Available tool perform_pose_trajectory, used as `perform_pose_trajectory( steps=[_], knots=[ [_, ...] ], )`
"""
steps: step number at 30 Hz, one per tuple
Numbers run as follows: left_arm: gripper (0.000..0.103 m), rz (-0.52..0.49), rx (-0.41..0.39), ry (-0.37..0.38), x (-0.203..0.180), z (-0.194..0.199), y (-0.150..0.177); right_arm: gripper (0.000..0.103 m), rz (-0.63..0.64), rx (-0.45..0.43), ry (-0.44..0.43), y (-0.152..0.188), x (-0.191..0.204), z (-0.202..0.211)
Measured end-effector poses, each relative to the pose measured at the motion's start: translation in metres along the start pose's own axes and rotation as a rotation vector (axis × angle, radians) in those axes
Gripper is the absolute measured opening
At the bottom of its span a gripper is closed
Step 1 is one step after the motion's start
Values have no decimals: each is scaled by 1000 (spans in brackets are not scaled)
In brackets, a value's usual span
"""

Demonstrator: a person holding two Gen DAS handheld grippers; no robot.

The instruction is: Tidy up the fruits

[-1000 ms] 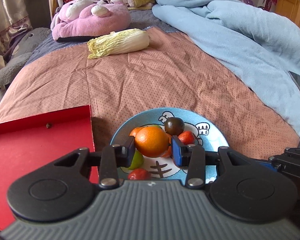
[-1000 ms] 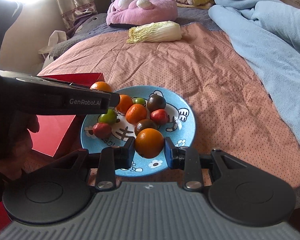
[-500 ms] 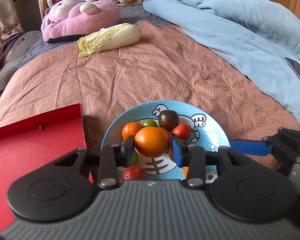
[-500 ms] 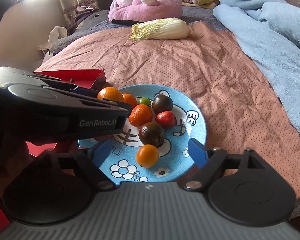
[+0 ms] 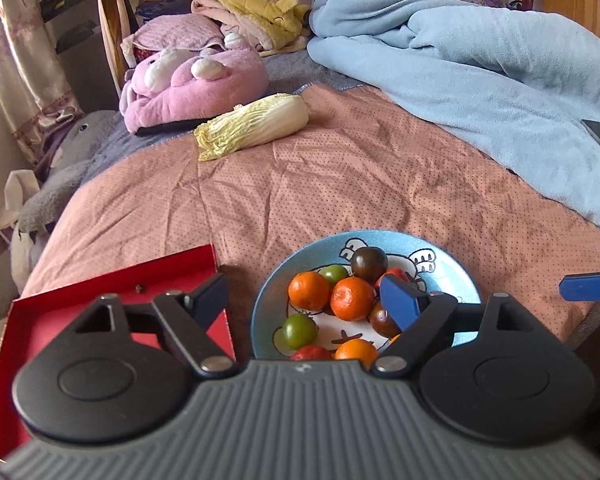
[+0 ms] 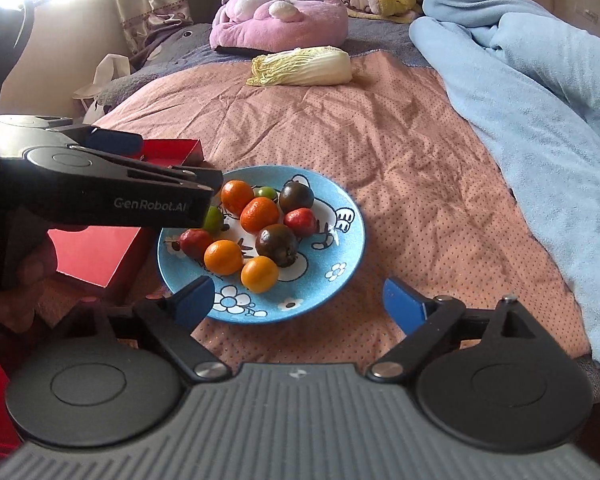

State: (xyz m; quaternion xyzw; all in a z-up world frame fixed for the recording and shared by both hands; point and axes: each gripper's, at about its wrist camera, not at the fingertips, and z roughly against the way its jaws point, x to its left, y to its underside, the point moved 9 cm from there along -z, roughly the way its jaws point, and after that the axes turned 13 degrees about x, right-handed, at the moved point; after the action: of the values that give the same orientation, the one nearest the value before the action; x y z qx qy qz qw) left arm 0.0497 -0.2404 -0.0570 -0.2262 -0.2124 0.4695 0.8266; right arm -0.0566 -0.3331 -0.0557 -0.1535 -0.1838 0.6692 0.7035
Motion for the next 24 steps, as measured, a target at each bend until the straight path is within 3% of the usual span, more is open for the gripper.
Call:
perform_pose_trajectory(
  steps=[8,10,17,24],
  knots=[
    [84,72,102,66,7,14,33,96,50,17,-2,13,9,22],
    [84,87,125,48,10,17,45,96,57,16,-7,17,10,27],
    [84,142,104,23,27,37,58,97,69,46,-2,33,8,29],
    [84,94,97,40,19,47,68,97,106,63,-10,38,20,29]
  ],
)
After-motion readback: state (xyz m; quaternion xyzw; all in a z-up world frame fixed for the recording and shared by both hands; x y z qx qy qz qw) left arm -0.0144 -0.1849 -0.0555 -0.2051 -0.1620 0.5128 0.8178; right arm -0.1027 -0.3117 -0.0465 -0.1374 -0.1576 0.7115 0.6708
